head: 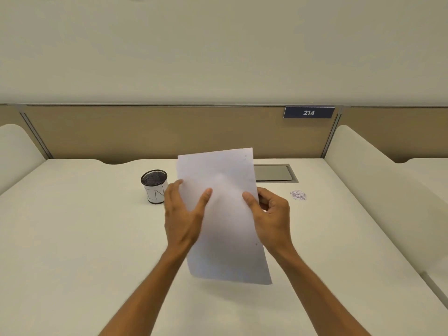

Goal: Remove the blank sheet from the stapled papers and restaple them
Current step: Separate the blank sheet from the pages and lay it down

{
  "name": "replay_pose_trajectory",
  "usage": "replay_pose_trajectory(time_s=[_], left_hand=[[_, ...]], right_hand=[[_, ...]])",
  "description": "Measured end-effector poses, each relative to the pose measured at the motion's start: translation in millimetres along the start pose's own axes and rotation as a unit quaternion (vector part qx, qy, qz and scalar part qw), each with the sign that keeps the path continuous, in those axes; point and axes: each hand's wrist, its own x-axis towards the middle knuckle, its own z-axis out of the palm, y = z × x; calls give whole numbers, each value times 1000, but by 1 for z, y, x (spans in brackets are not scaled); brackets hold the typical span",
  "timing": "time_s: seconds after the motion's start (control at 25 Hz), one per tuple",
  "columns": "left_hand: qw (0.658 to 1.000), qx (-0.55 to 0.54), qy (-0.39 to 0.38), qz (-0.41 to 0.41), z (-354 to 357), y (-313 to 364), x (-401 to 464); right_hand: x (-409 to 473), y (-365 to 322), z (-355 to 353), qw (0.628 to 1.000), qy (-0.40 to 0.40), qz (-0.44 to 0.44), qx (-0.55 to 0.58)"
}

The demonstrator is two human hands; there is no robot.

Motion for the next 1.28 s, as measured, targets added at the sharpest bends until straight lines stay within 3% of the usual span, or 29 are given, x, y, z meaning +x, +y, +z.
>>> replay_pose_trajectory(time_s=[0.12,0.2,0.28,0.52,0.64,0.88,1.08,1.28], left_hand=[[960,-178,-104,-188,-11,-35,22],[921,-263,-172,-229,-16,-54,25],[919,-265,-192,-219,-16,-64,24],[958,-130,-139,-215,-11,-84,26],[966,-55,-151,-204,-6,-98,23],[969,110,-135,-176,6,-134,26],[942,298,-119,-98,8,-151,22],[904,413,-100,46,22,-167,18]], right_hand=[[6,5,-8,990,-12,99,99],[7,14,-11,986,-21,127,108],[9,27,-12,981,-20,158,111],[17,96,-12,971,1,239,15],[18,120,-8,967,-13,241,-85],[22,158,0,953,-51,239,-179],[29,187,-2,912,-122,241,-310],[57,194,0,883,-150,178,-408]])
